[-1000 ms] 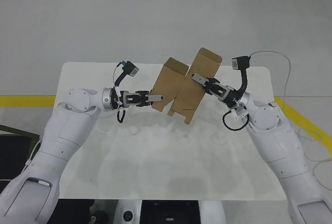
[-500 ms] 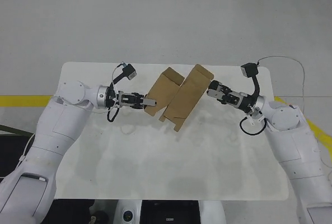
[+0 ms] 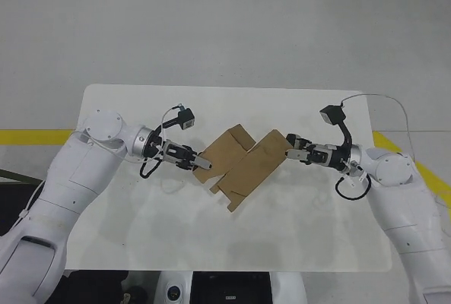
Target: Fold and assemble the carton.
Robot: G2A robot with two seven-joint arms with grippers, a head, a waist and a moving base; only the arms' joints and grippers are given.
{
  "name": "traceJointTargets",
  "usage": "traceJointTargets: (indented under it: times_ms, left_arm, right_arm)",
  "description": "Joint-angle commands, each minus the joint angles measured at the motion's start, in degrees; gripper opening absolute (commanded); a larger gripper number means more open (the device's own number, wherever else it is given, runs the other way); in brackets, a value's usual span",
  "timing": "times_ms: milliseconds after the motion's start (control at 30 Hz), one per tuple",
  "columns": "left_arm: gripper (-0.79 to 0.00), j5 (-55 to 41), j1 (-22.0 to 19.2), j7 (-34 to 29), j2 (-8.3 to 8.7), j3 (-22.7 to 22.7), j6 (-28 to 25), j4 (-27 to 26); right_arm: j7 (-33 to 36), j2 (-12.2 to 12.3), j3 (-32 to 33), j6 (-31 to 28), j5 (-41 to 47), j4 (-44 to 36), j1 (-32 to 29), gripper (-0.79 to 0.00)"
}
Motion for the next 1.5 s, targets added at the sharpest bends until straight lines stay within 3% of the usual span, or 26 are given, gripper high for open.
traceJointTargets:
  times_ms: [0,533,667,700,733,900,1200,1267,1333,1367,1467]
  left_arm:
    - [-0.785,-0.85,-0.53,0.00,0.63,1.17,-0.37,0.06]
    - [-0.785,-5.79,-4.56,0.00,3.53,8.82,-3.98,0.12]
    - [-0.785,-6.68,-5.30,0.00,3.88,10.01,-4.00,-0.06]
    - [-0.785,-6.81,-5.44,0.00,3.96,10.26,-4.00,-0.12]
    - [-0.785,-6.90,-5.57,0.00,4.04,10.51,-4.00,-0.18]
    - [-0.785,-7.49,-6.00,0.00,4.33,11.35,-4.01,-0.34]
    - [-0.785,-7.26,-6.55,0.00,4.17,11.73,-4.01,0.40]
    - [-0.785,-6.85,-6.65,0.01,4.08,11.70,-4.02,0.44]
    - [-0.431,-6.10,-6.76,0.13,4.01,11.69,-4.15,0.21]
    - [0.000,-6.01,-6.78,0.18,3.99,11.62,-4.20,0.21]
    - [0.000,-6.50,-6.86,1.52,3.88,10.81,-5.54,1.48]
  right_arm:
    - [0.56,0.25,-0.61,0.56,0.14,-0.52,-0.12,0.000]
    - [0.05,1.73,-5.96,0.05,-0.07,0.23,1.61,-0.003]
    - [-0.61,1.61,-7.25,-0.60,0.23,1.46,2.38,-0.160]
    - [-0.76,1.58,-7.50,-0.76,0.39,1.72,2.51,-0.323]
    - [-0.86,1.56,-7.72,-0.86,0.56,1.96,2.63,-0.409]
    - [-1.03,1.57,-8.68,-1.02,1.11,2.26,3.05,-0.634]
    - [-1.44,1.89,-9.61,-1.44,1.92,2.47,3.40,-0.785]
    - [-1.52,1.97,-9.76,-1.52,2.06,2.51,3.47,-0.785]
    - [-1.65,2.05,-9.80,-1.65,2.41,2.69,3.48,-0.785]
    - [-1.78,2.10,-9.71,-1.78,2.60,2.89,3.49,-0.785]
    - [-2.25,2.24,-9.32,-2.24,2.87,3.44,3.47,-0.785]
